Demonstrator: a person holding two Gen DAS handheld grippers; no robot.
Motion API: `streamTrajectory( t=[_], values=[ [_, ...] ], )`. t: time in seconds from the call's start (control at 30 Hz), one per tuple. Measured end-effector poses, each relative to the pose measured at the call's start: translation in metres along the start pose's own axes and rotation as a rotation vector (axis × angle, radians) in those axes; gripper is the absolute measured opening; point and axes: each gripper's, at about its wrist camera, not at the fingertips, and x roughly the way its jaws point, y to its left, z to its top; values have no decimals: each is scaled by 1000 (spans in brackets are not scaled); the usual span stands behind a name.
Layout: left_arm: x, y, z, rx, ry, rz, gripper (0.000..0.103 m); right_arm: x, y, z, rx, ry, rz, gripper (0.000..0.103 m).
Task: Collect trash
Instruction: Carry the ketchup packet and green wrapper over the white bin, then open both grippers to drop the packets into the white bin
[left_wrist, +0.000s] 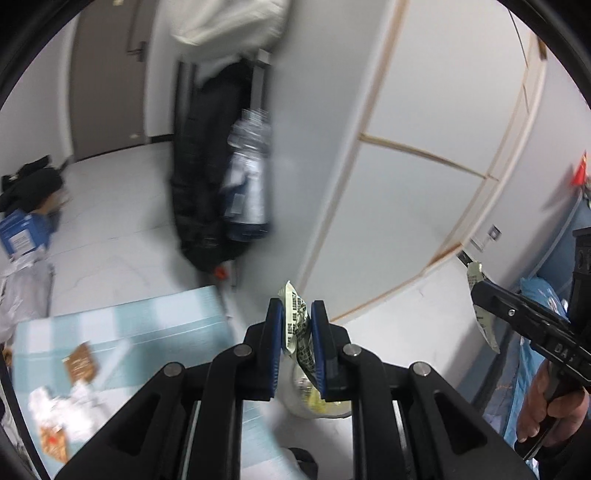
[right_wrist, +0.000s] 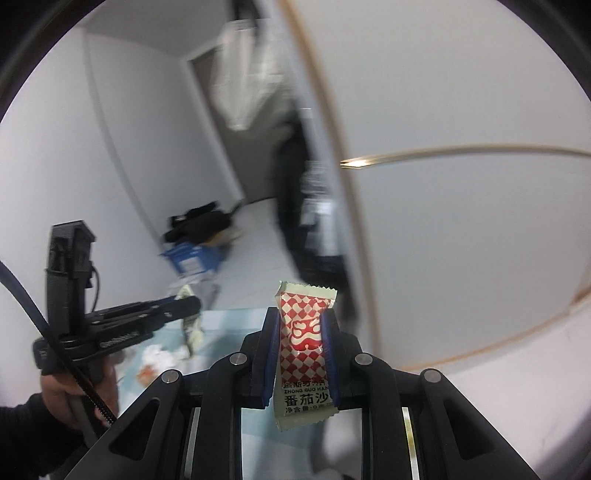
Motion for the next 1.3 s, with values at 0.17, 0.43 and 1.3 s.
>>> streamTrajectory(
  t=[0.17,0.43,1.3],
  values=[
    [50,-27,1,29,76,-62,11,9,-70,-18,120,58,-105,21],
    [140,-55,-24,80,267,-88,11,45,-160,-82,346,197,-158,21],
    [309,-54,-122,35,793,4,11,201,-238,-217,686,507,-43,23]
  ],
)
